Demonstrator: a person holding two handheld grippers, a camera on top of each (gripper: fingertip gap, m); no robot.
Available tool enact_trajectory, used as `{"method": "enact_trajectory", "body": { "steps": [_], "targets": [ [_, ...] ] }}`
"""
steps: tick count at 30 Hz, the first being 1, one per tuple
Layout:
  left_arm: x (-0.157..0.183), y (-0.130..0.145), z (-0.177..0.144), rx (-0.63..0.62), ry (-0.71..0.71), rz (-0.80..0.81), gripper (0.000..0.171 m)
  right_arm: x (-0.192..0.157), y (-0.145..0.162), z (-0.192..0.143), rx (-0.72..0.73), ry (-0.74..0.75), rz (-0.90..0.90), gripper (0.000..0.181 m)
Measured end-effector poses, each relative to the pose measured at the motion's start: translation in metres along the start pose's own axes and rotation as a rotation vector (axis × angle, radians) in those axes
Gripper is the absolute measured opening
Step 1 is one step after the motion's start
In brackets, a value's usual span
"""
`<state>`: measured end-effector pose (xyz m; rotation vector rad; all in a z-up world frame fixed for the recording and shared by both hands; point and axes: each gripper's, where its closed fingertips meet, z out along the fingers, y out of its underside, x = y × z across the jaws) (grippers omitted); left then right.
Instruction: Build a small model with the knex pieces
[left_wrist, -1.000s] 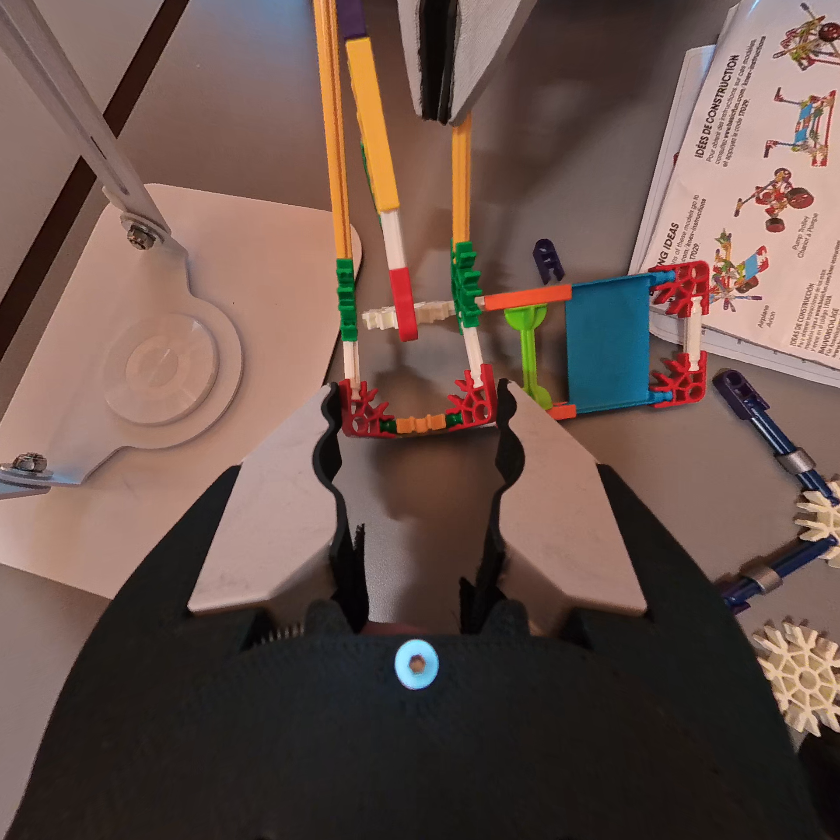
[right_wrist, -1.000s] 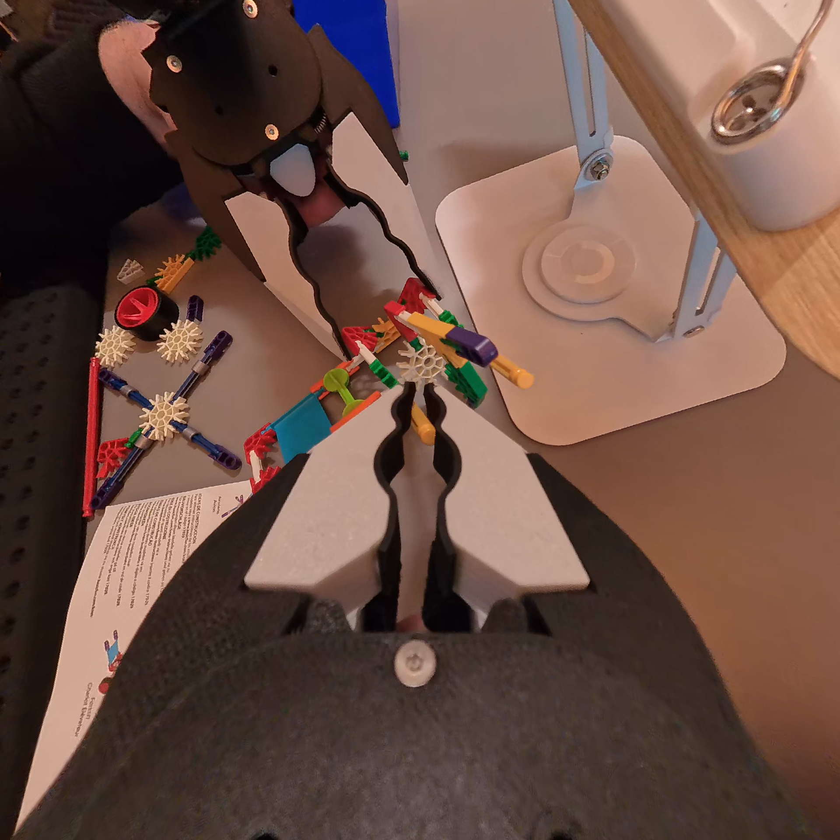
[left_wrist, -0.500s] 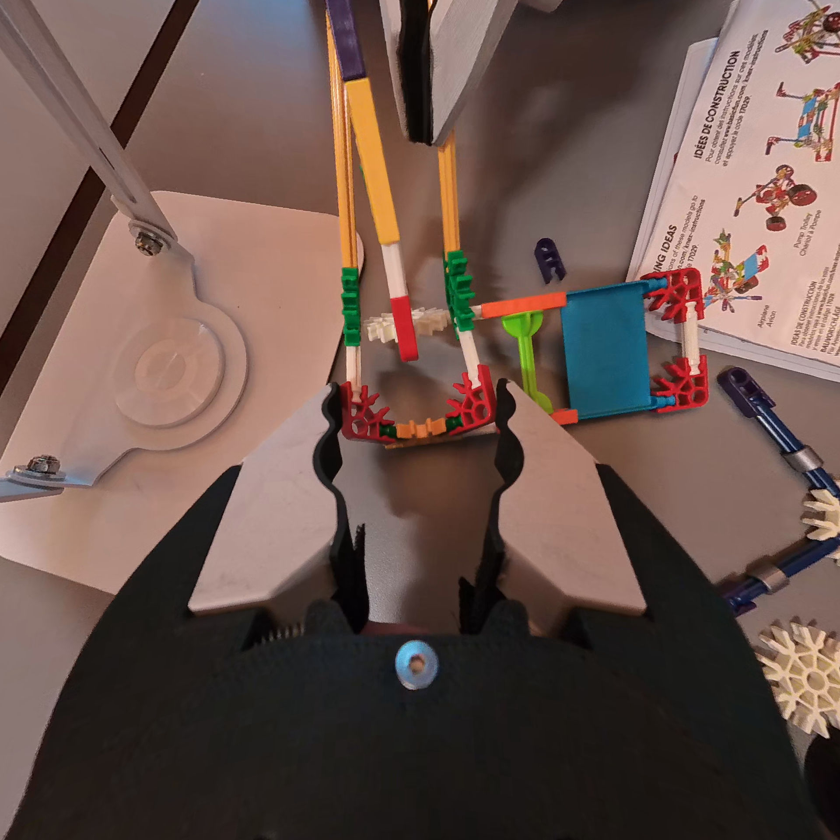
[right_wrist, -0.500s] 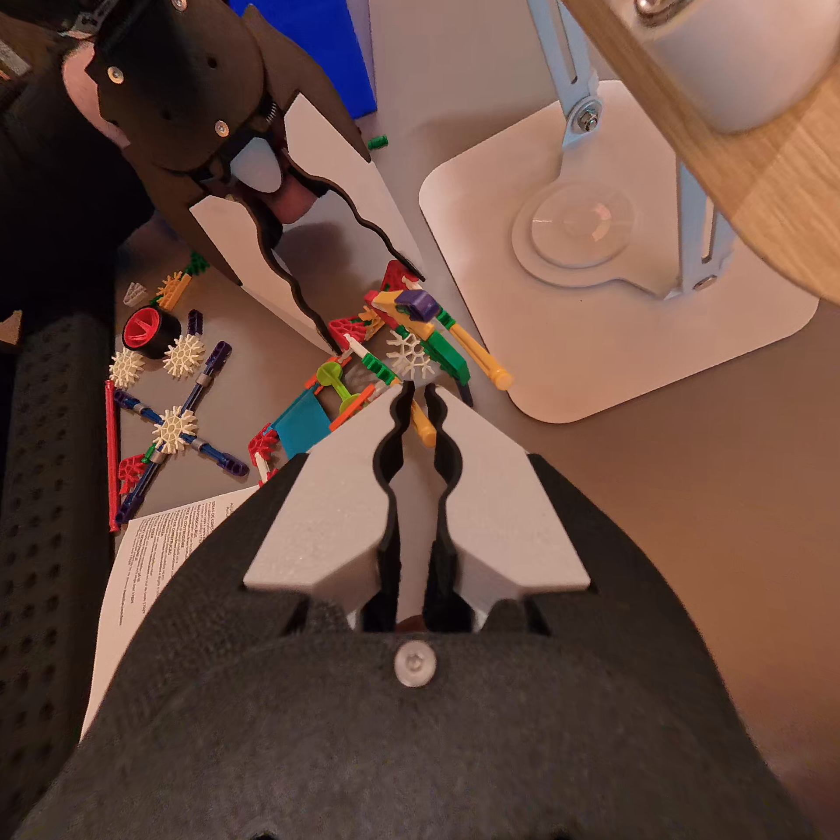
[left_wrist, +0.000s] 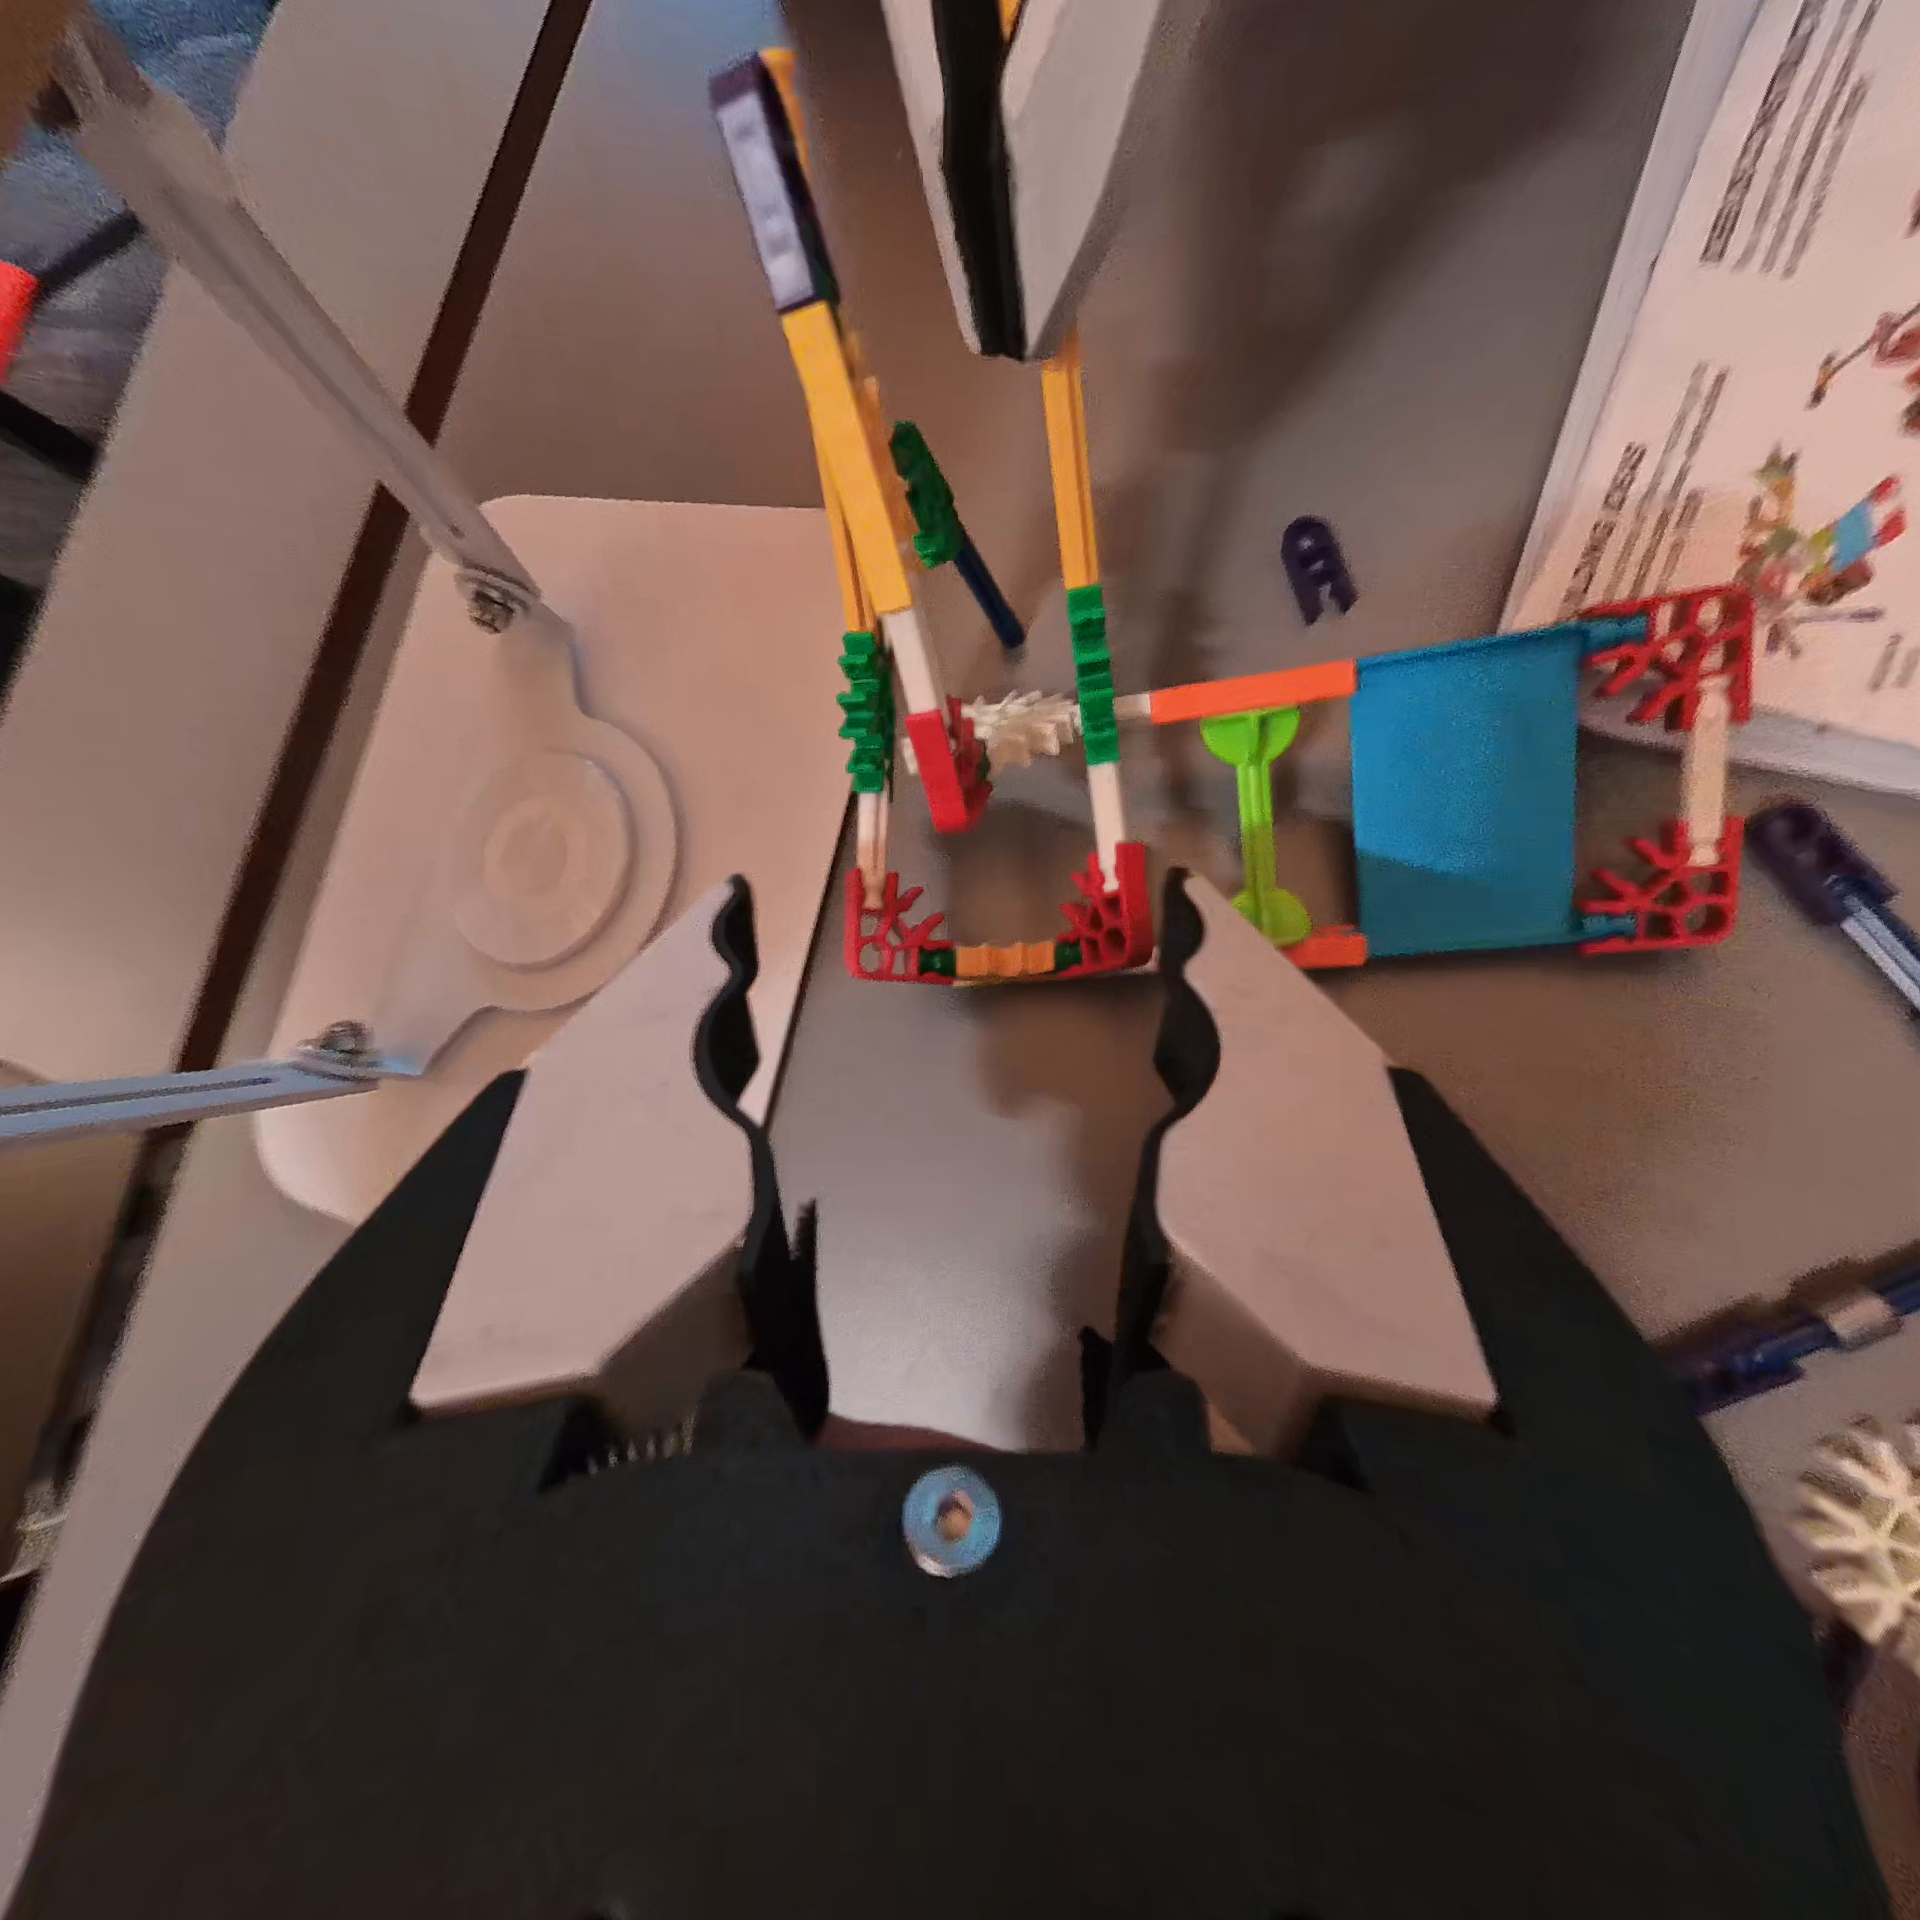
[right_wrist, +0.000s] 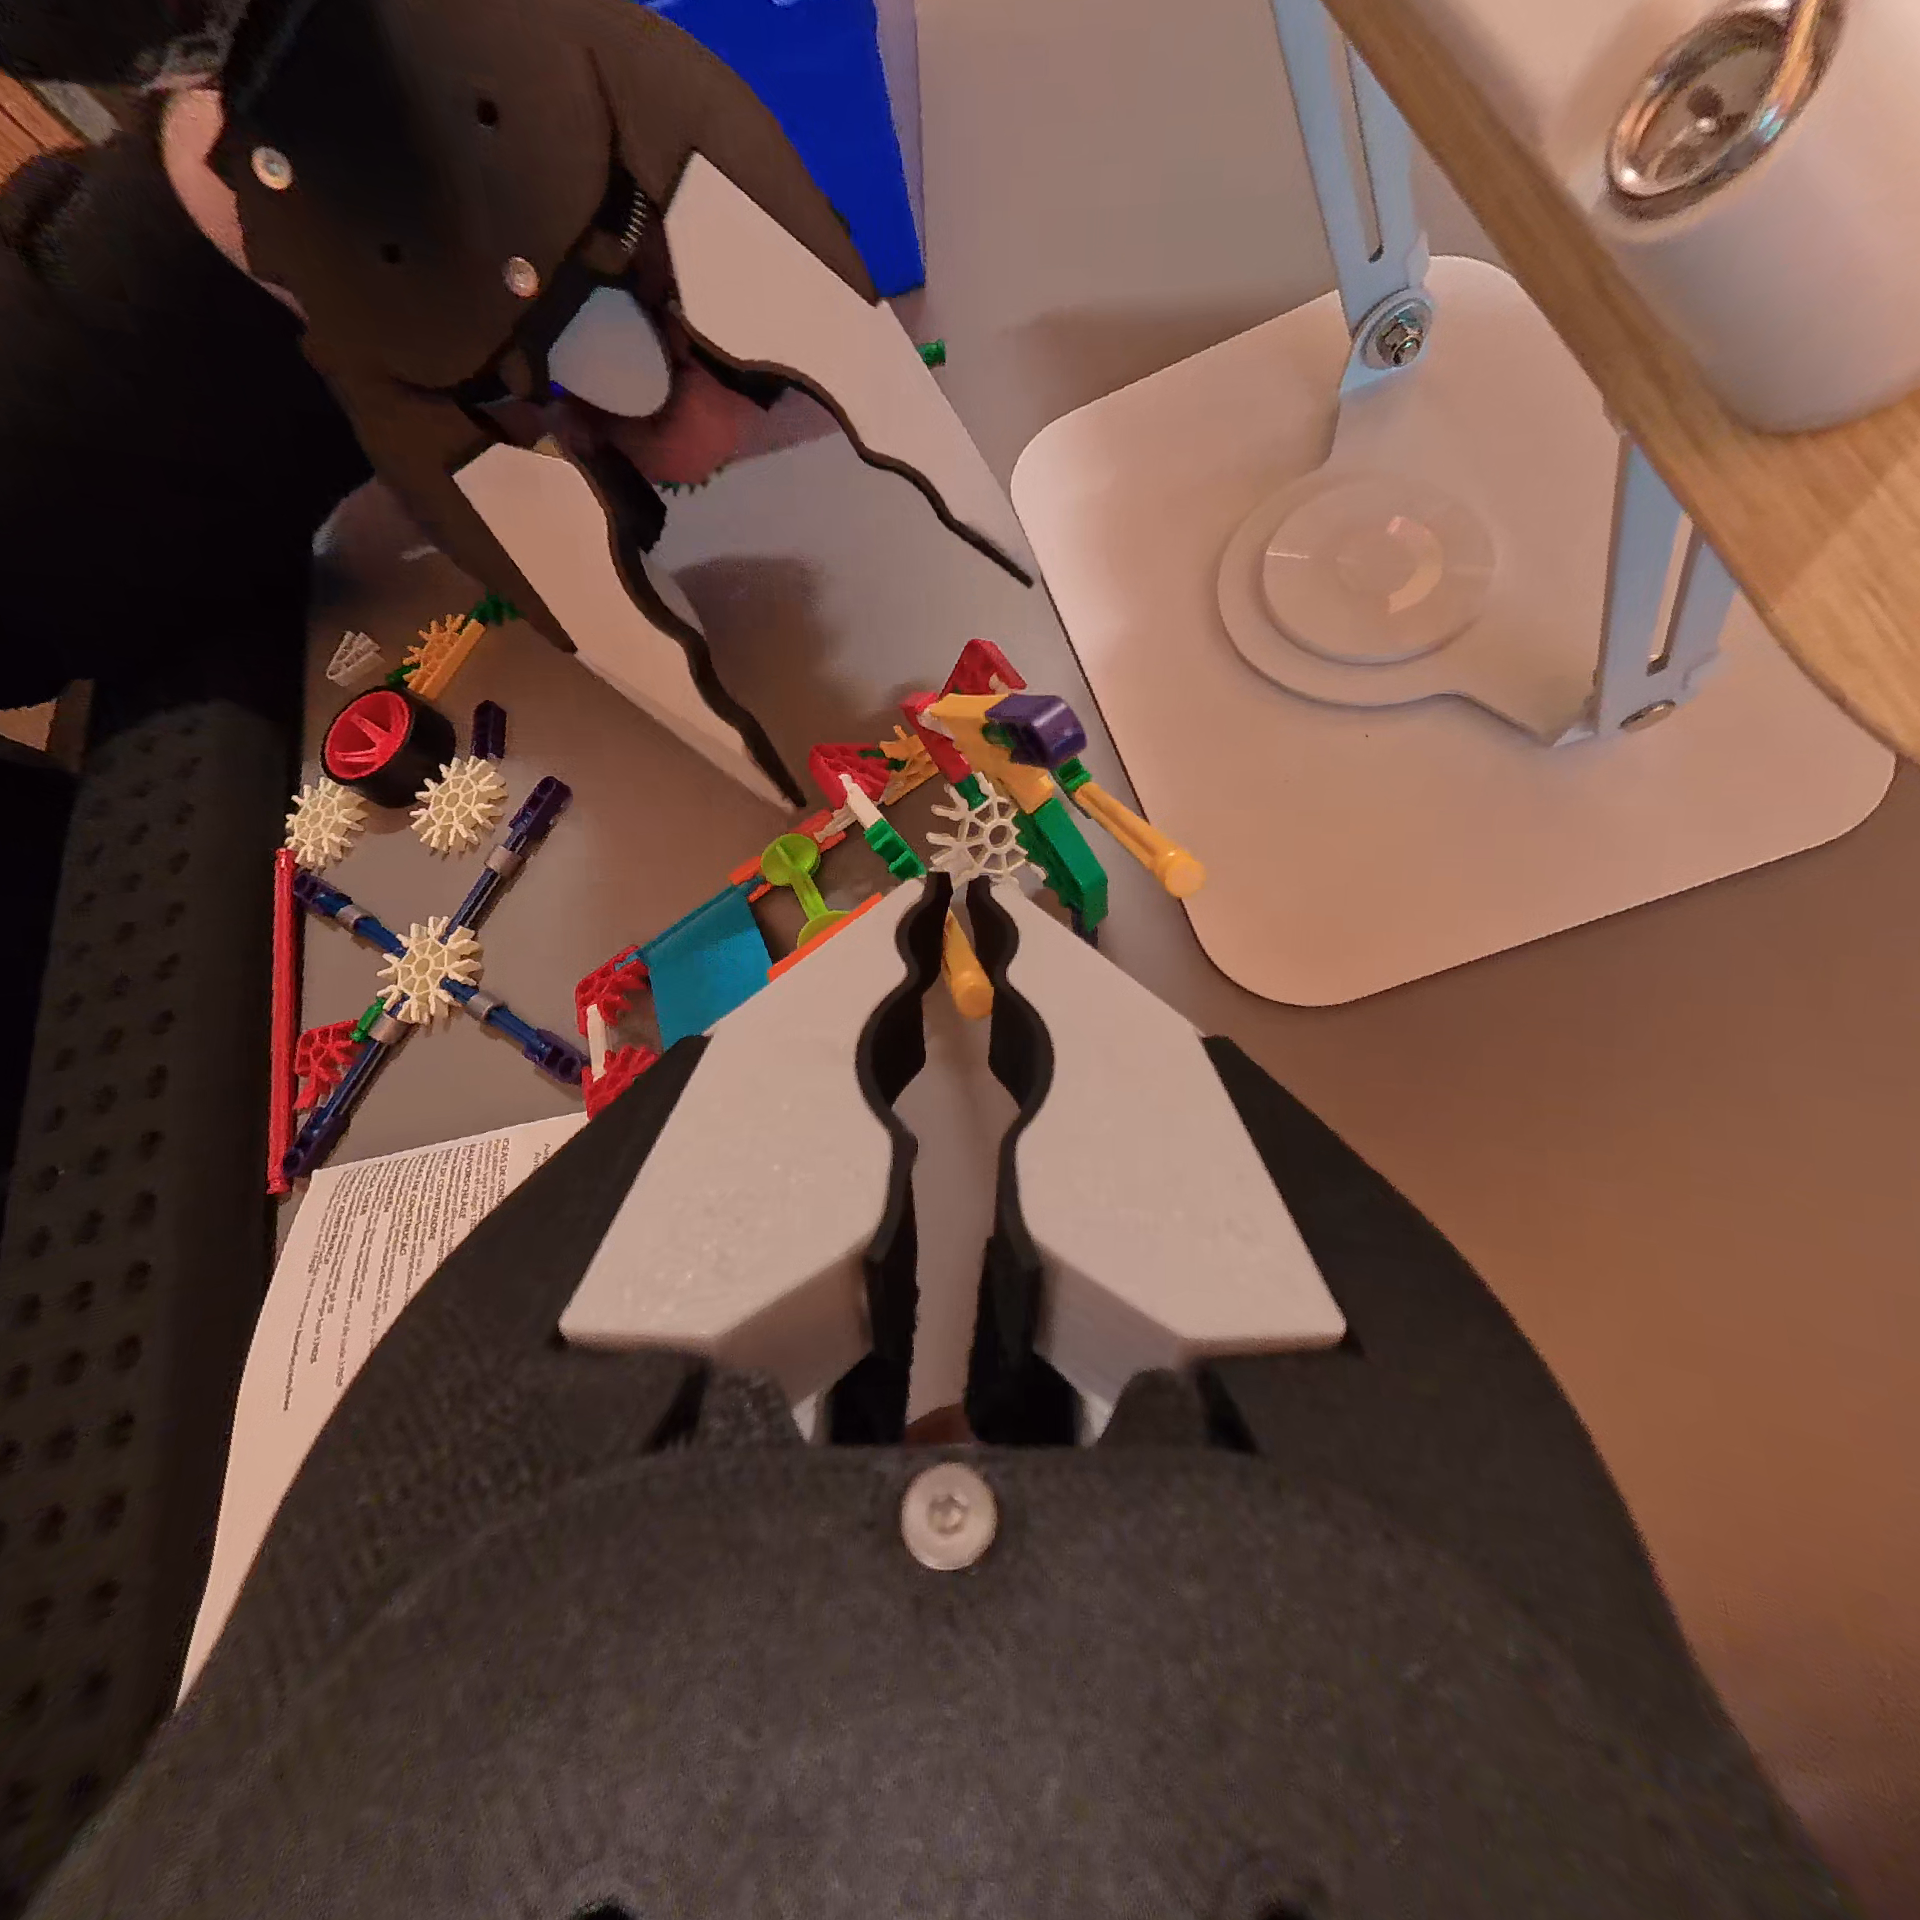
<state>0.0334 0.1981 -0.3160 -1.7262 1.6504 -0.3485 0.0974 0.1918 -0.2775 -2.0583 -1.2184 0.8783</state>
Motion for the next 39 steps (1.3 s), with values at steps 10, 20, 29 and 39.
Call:
{"method": "enact_trajectory", "body": {
  "steps": [10,20,29,39],
  "targets": [
    [0.029,0.002,0.004,-0.045,0.103,0.063,0.025,-0.005,-0.003,-0.002,0.006,-0.008,-0.012,0.002],
    [0.032,-0.003,0.01,0.05,0.175,-0.002,0.008,0.0,0.0,-0.003,-0.001,-0.002,0.009,0.002],
    [0.034,-0.006,0.008,0.114,0.234,-0.047,0.008,0.004,0.006,-0.004,-0.022,0.001,0.036,0.003],
    [0.033,-0.005,0.009,0.149,0.309,-0.161,0.008,0.004,0.013,-0.002,-0.043,-0.014,0.048,0.003]
  ]
}}
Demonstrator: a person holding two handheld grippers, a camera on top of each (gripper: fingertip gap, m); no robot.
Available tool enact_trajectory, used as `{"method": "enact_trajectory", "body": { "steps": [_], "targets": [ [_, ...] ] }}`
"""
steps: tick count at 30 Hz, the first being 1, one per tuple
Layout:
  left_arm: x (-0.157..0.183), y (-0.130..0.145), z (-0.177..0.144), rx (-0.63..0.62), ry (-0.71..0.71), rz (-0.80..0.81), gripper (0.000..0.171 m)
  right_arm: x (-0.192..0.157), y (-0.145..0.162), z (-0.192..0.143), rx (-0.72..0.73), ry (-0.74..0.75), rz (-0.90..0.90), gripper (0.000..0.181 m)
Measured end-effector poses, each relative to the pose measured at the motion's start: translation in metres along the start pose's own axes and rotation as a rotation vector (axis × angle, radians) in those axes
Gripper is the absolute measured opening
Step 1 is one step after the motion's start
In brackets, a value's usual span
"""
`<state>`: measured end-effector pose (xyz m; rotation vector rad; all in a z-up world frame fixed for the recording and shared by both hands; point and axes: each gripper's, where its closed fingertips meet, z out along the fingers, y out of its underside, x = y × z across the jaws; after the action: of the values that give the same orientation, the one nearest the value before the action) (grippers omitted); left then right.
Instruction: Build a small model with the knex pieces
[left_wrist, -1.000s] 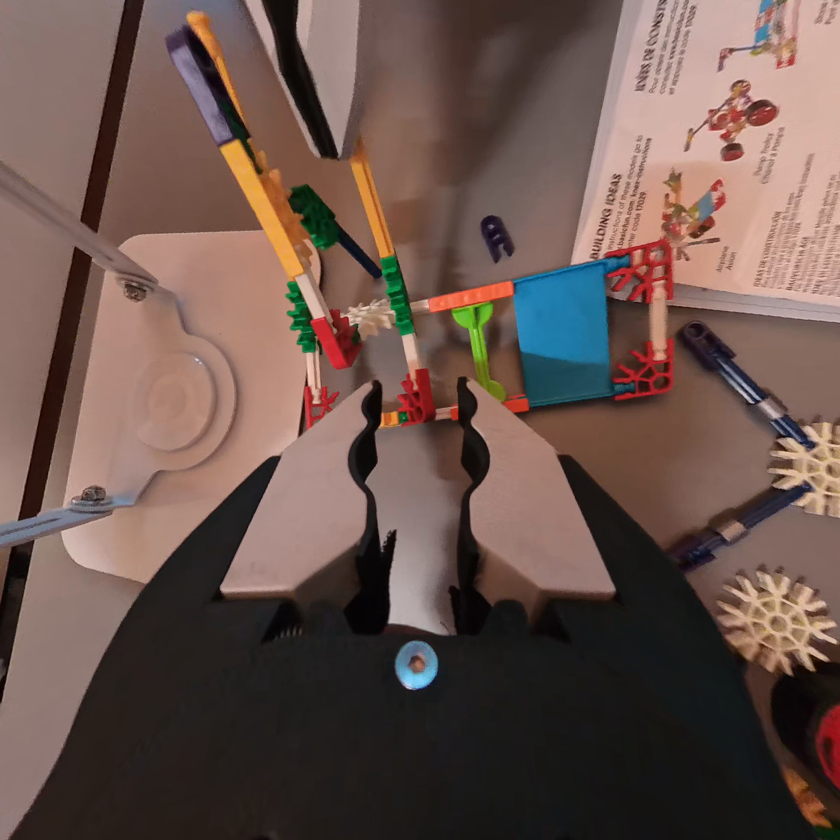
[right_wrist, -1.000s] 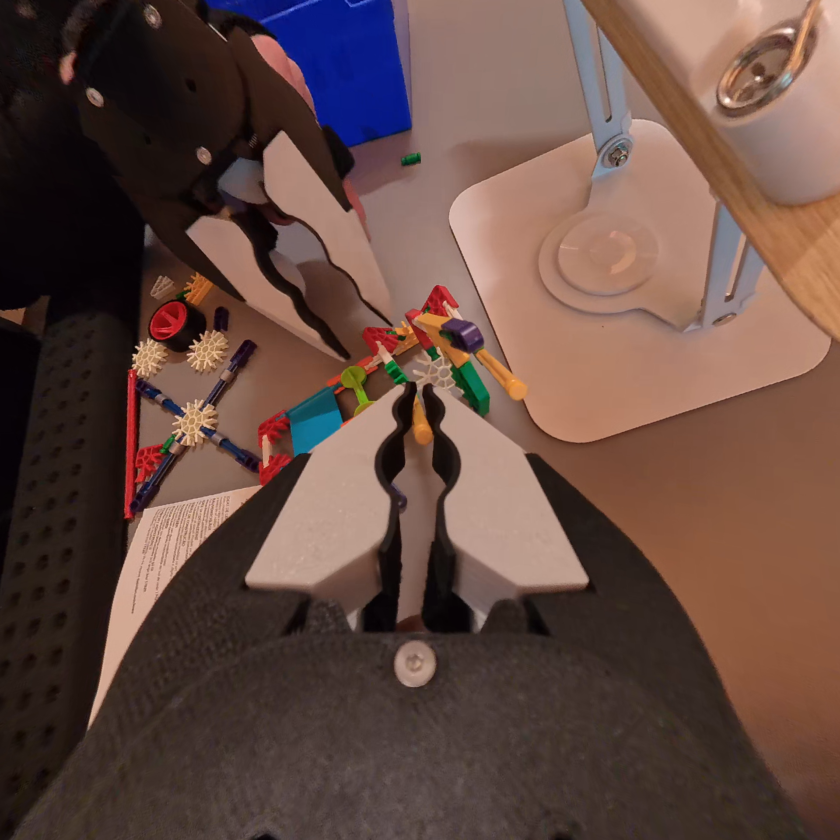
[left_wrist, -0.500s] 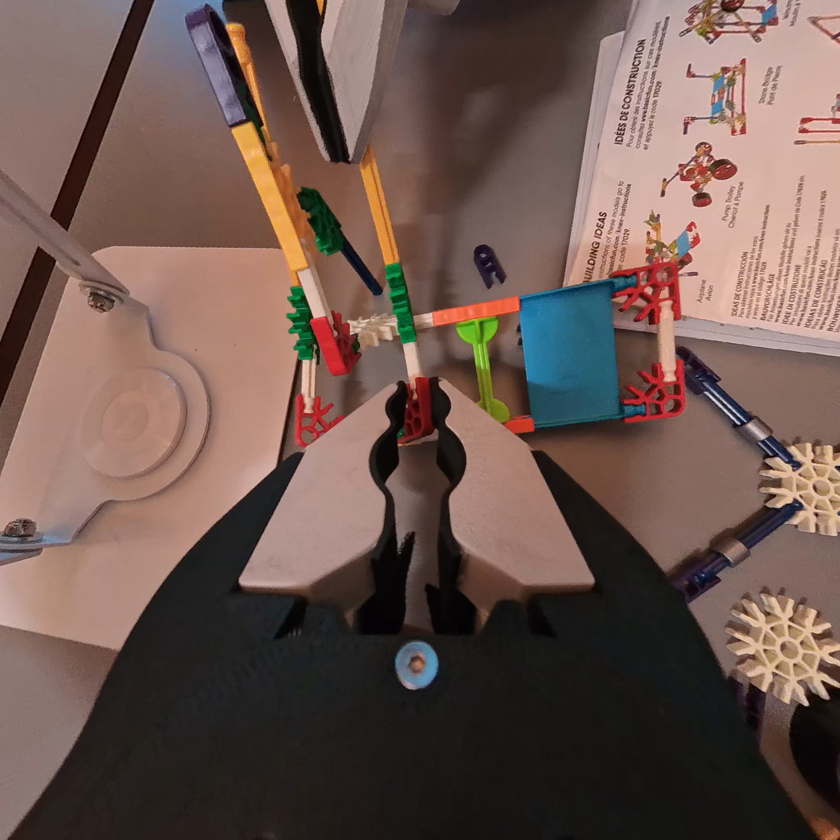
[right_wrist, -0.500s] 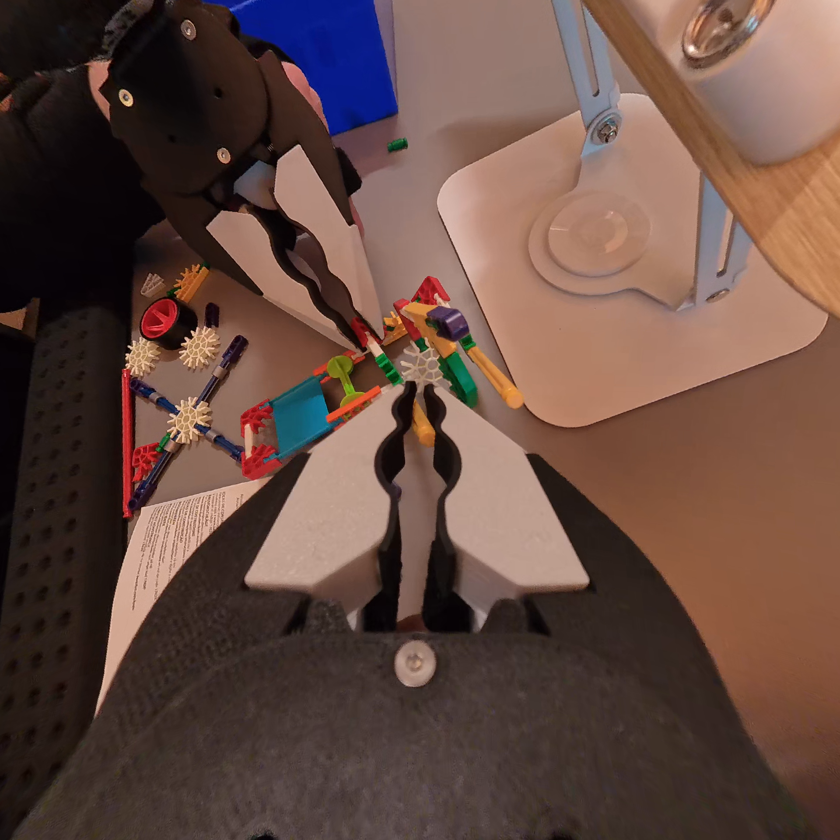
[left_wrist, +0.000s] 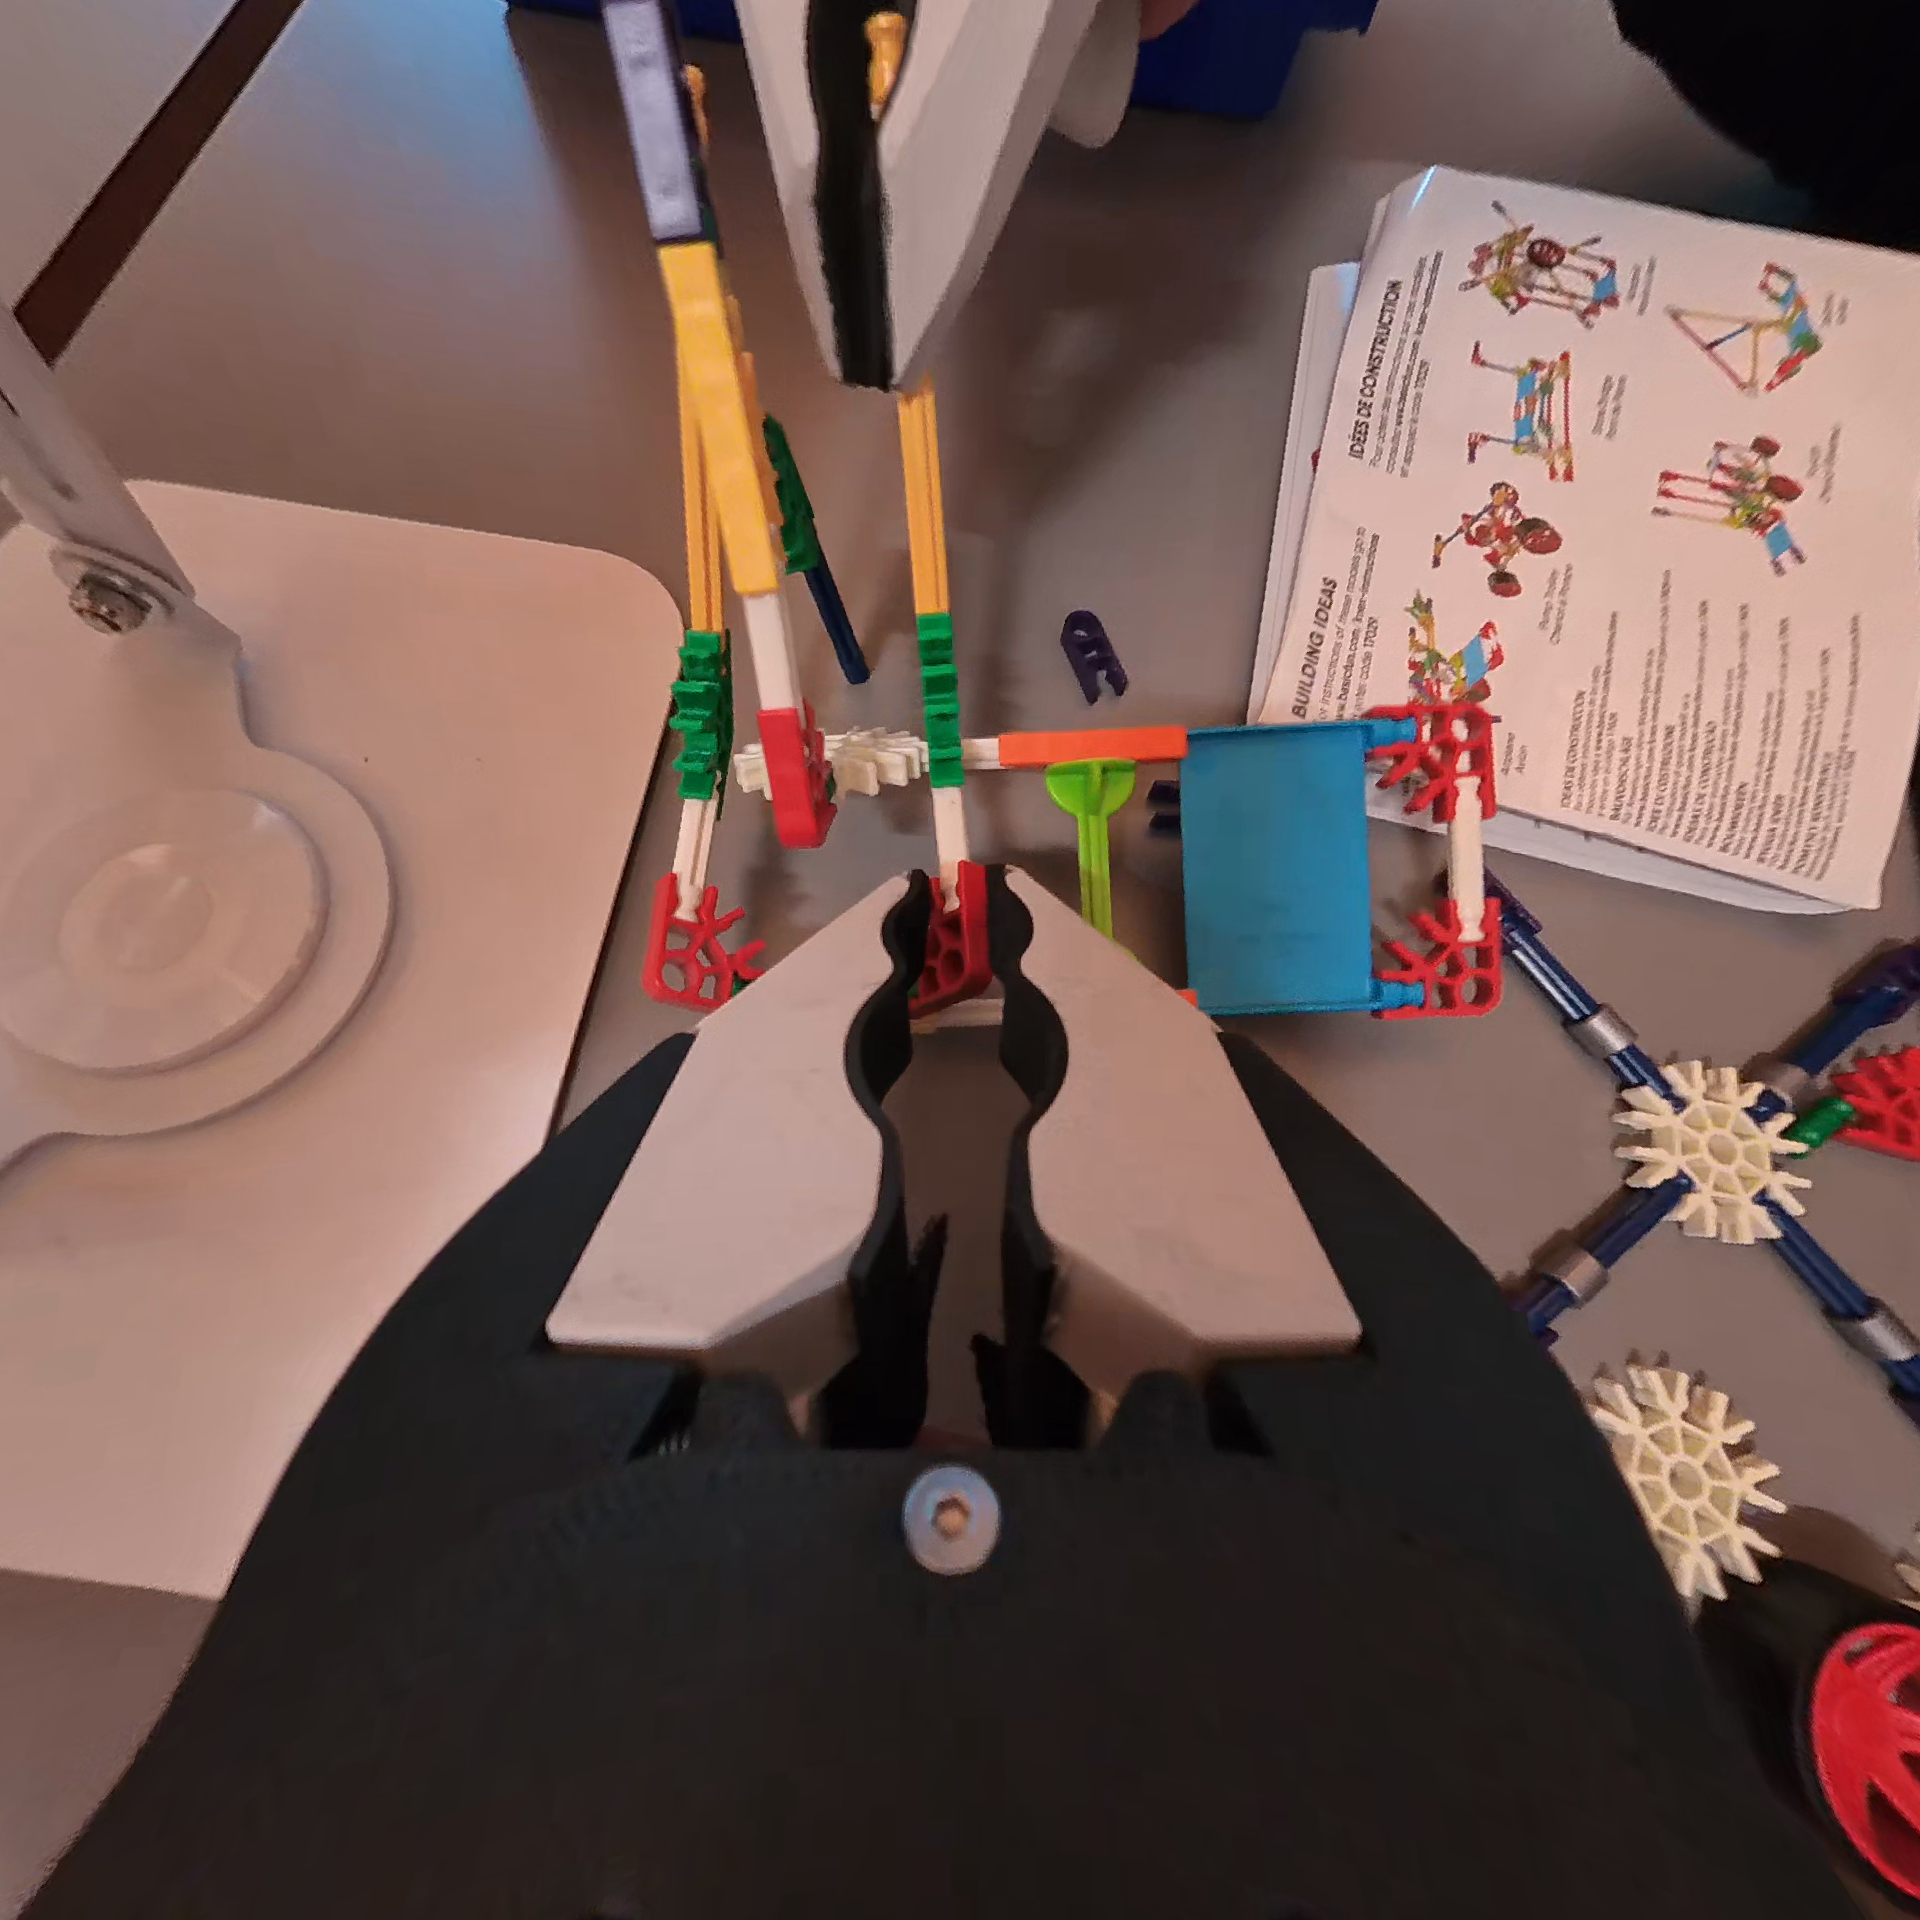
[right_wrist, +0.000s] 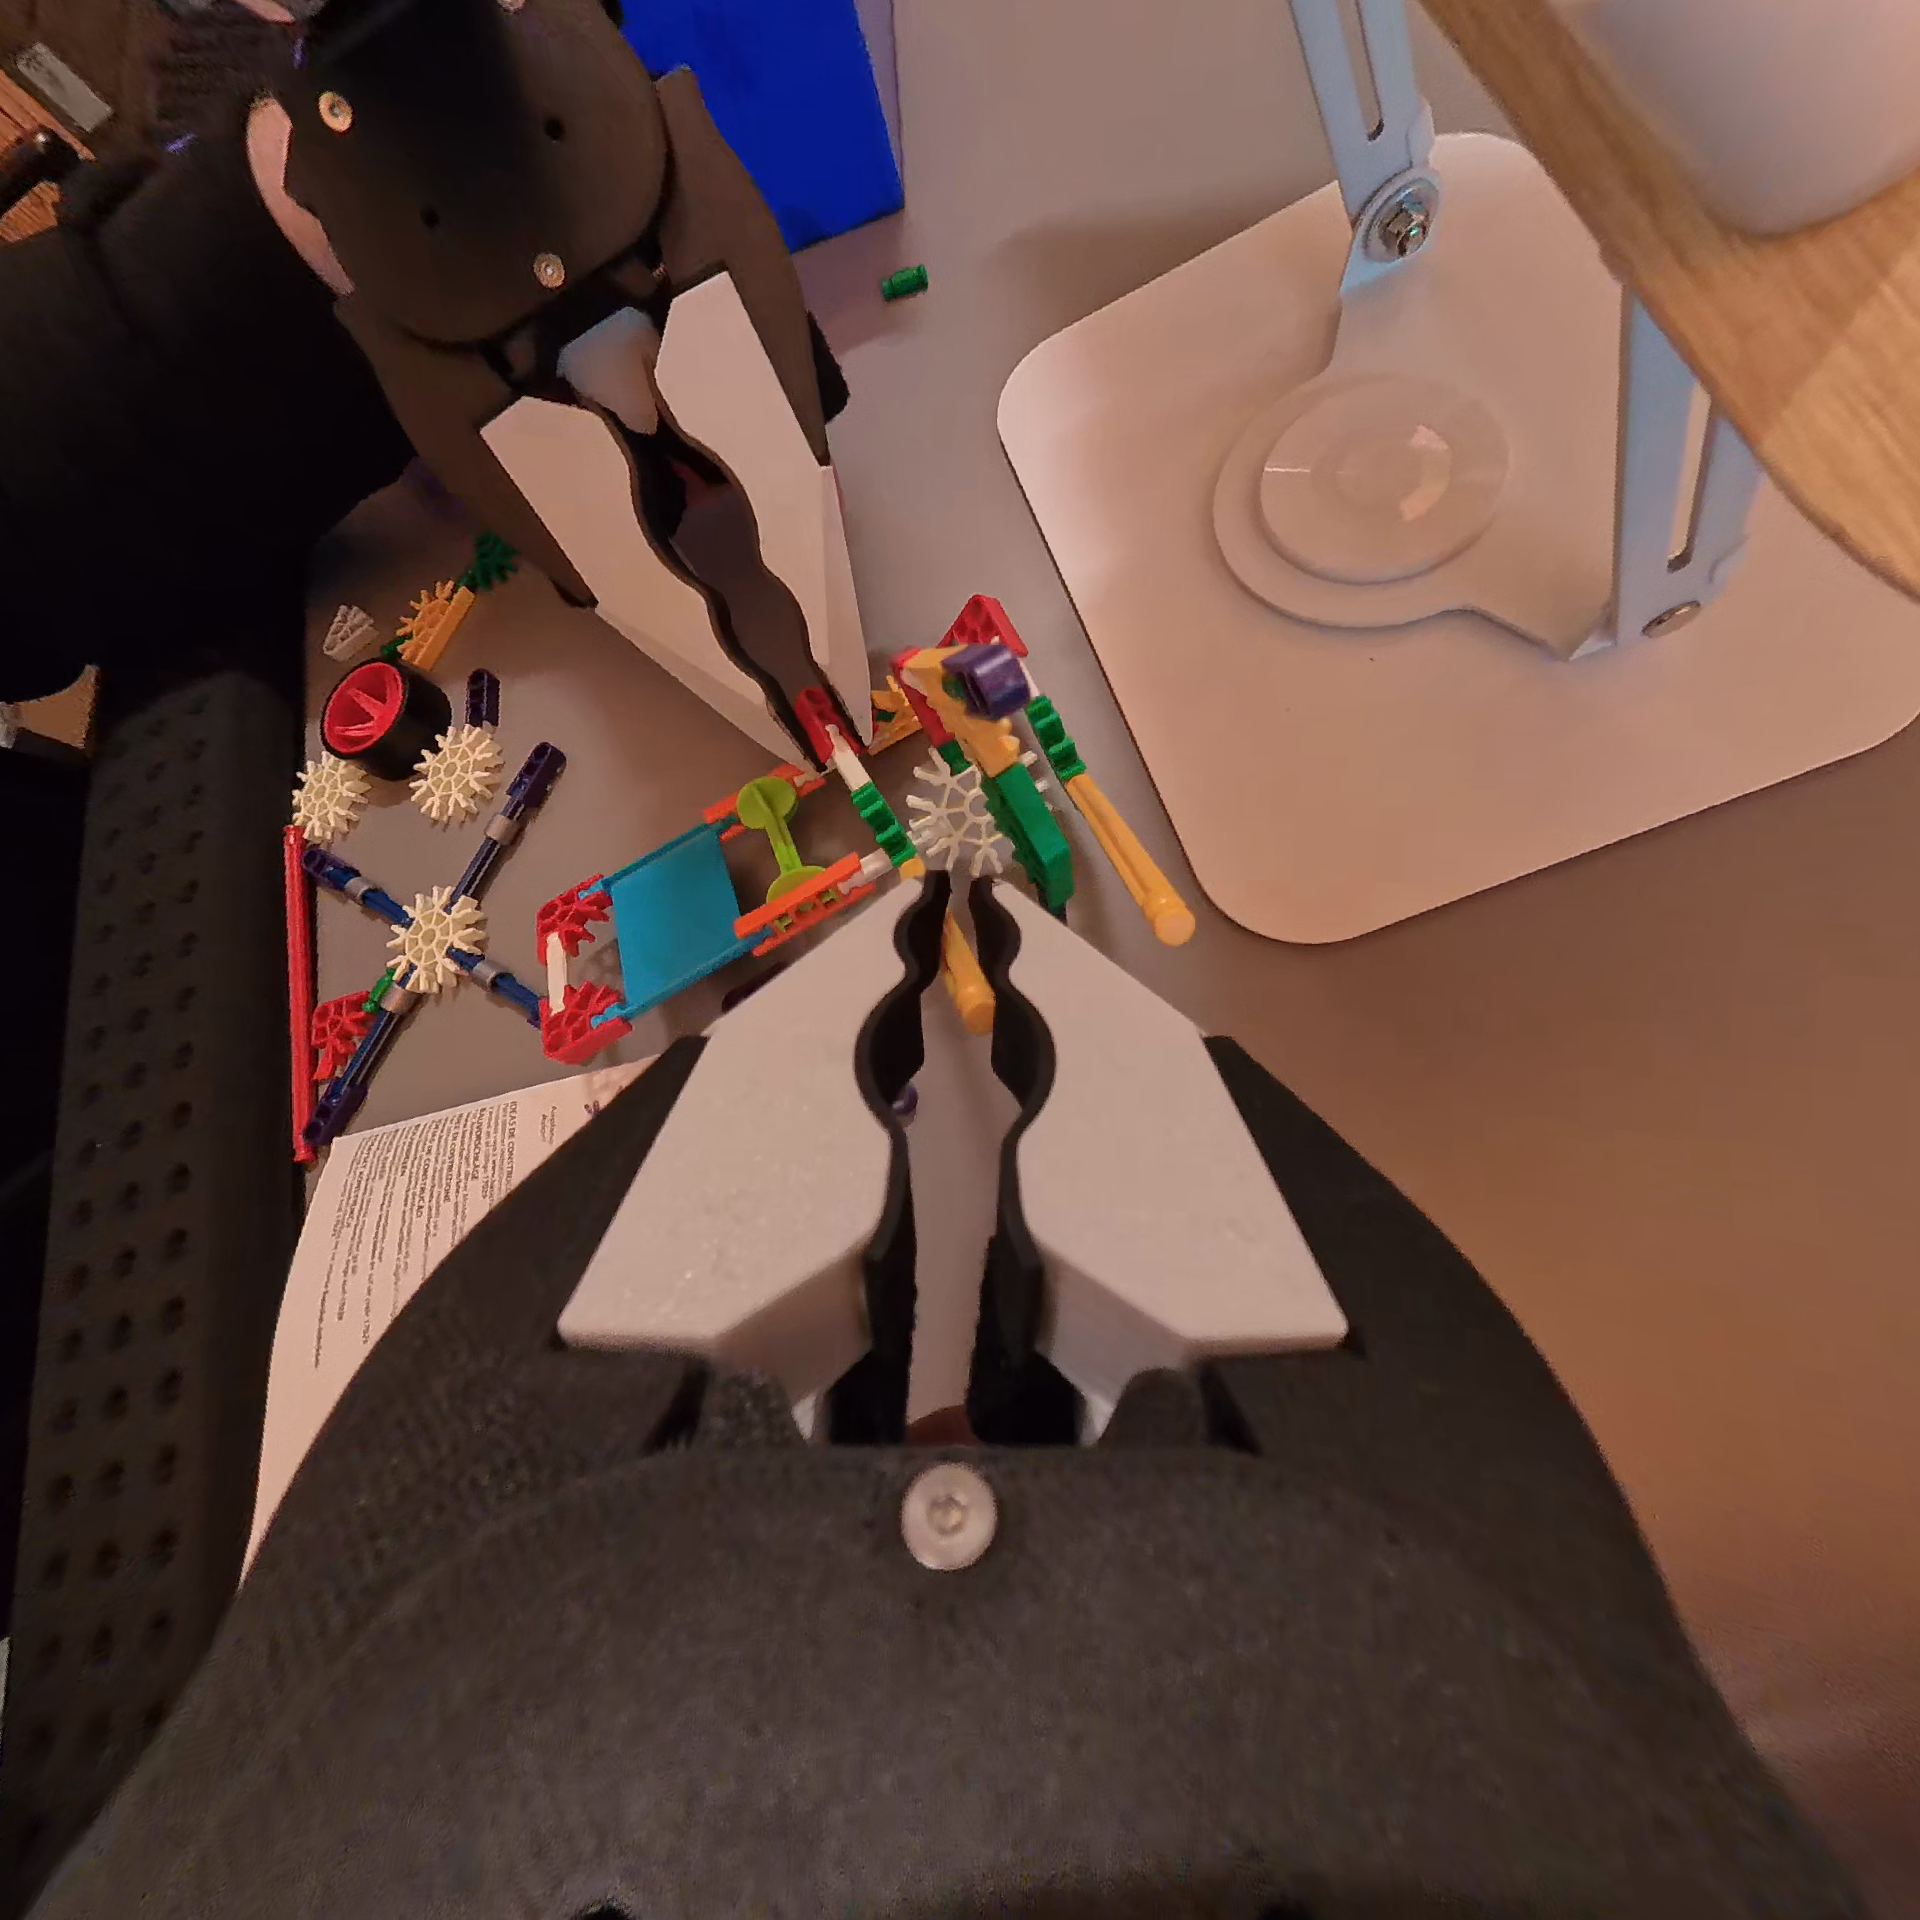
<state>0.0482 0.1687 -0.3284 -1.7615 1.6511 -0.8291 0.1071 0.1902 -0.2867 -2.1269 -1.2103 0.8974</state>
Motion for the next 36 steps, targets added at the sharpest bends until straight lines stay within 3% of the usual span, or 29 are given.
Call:
{"method": "enact_trajectory", "body": {
  "steps": [12,18,23,27,31,36],
  "targets": [
    [0.002,-0.001,0.001,0.023,0.051,-0.066,0.008,0.006,0.015,0.009,-0.066,0.02,-0.011,0.003],
    [-0.001,-0.002,-0.002,0.038,0.044,-0.076,0.008,-0.001,0.003,-0.006,-0.044,0.081,-0.207,0.02],
    [-0.002,-0.002,-0.002,0.035,0.041,-0.075,0.008,0.003,0.013,0.001,-0.147,0.189,-0.357,0.017],
    [0.002,0.002,-0.001,0.014,0.055,-0.082,0.01,0.002,0.016,0.005,-0.174,0.192,-0.376,0.006],
    [-0.004,-0.011,-0.014,0.067,0.018,-0.071,0.02,0.001,0.015,0.003,-0.173,0.192,-0.374,0.002],
    [-0.027,-0.011,-0.025,0.065,-0.137,-0.008,0.018,0.001,0.015,0.004,-0.168,0.188,-0.36,0.001]
  ]
}}
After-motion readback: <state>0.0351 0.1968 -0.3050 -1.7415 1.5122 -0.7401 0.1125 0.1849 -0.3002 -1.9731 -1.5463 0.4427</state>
